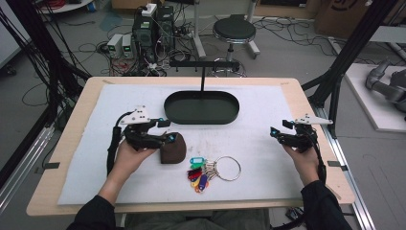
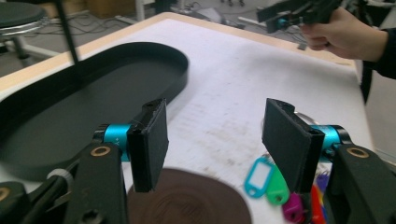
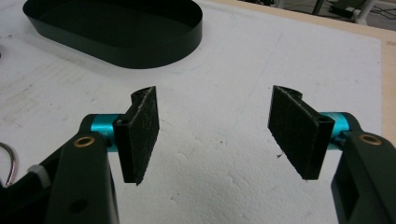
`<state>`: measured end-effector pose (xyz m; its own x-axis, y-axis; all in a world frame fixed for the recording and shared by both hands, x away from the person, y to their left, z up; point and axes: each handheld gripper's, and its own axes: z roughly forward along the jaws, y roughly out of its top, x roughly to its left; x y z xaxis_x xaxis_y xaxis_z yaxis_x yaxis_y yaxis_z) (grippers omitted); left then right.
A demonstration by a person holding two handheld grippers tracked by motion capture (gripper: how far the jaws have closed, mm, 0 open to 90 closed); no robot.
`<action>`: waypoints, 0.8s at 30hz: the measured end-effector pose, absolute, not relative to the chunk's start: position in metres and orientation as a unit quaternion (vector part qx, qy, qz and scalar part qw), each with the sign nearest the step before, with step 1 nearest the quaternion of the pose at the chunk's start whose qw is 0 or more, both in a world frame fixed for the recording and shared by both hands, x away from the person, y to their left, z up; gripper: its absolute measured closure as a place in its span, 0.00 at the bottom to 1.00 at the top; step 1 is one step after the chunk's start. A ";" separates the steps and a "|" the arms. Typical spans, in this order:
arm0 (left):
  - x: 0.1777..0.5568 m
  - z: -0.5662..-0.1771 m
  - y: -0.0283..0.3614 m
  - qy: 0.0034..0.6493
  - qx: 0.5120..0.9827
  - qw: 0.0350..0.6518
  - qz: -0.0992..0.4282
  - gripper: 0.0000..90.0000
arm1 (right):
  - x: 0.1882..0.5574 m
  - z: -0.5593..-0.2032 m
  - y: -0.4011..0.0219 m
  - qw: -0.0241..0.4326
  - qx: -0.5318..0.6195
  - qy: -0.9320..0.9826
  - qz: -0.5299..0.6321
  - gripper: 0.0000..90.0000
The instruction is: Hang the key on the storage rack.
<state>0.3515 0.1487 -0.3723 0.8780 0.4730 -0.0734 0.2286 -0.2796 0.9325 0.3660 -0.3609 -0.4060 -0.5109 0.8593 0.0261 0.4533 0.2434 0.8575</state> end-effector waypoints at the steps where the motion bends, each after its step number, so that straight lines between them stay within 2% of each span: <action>1: 0.352 -0.372 0.143 0.220 0.794 0.557 0.106 0.47 | 0.366 -0.406 -0.361 0.234 0.437 0.753 0.434 0.38; 11: 0.356 -0.377 0.086 0.189 0.825 0.527 0.075 0.52 | 0.367 -0.407 -0.362 0.238 0.435 0.752 0.435 0.39; 24: 0.364 -0.400 0.023 0.168 0.864 0.474 0.040 0.65 | 0.369 -0.408 -0.362 0.235 0.434 0.753 0.436 0.39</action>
<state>0.3643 0.0232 -0.4003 0.9405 0.3277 -0.0896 0.2517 -0.4950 0.8316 0.3690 -0.3620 -0.4077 -0.5133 0.8578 0.0249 0.4481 0.2432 0.8603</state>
